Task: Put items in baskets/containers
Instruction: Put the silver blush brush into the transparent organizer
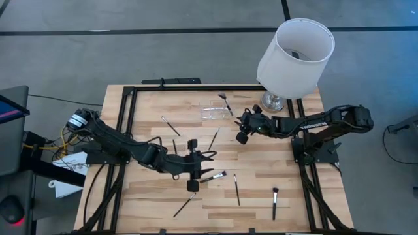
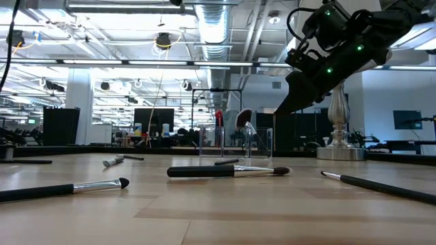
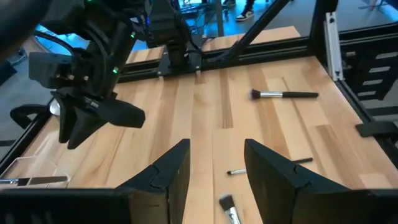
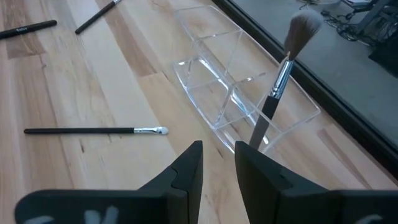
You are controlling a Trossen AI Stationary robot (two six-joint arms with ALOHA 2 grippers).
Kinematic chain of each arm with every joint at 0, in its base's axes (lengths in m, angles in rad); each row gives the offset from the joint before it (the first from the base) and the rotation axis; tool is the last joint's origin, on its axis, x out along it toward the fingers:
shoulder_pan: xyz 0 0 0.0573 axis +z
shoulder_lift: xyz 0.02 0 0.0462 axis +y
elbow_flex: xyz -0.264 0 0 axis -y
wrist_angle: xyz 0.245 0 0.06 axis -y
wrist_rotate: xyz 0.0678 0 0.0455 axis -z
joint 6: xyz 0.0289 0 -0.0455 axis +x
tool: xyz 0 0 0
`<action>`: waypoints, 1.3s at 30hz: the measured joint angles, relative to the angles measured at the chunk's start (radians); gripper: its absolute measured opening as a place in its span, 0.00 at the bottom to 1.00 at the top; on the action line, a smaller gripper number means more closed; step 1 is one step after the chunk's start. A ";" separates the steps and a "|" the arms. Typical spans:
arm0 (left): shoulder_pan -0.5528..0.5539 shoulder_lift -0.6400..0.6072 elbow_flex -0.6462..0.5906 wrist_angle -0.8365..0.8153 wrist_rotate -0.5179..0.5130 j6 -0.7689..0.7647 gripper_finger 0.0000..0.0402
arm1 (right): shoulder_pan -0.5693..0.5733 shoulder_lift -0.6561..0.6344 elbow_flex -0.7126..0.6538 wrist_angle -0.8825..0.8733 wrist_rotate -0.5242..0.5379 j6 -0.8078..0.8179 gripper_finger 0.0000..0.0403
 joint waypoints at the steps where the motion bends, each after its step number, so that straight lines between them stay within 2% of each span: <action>1: 0.000 0.008 0.006 0.002 -0.005 0.000 0.37 | 0.000 0.000 0.000 0.000 0.000 0.000 0.21; 8: -0.007 0.051 0.041 0.001 -0.006 0.000 0.37 | 0.000 0.000 0.000 -0.003 0.000 0.000 0.21; 22: -0.043 0.053 0.082 0.013 -0.003 0.045 0.37 | 0.000 0.000 0.000 -0.004 -0.001 0.008 0.21; 28: -0.017 0.065 0.083 0.139 -0.003 0.055 0.37 | 0.000 0.000 0.000 -0.004 -0.001 0.008 0.21; 35: -0.017 0.120 0.087 0.136 0.021 0.062 0.37 | 0.000 0.000 0.000 -0.004 0.000 0.007 0.21; 39: -0.019 0.108 0.090 0.134 0.036 0.112 0.37 | 0.000 0.000 0.000 -0.009 0.000 0.007 0.21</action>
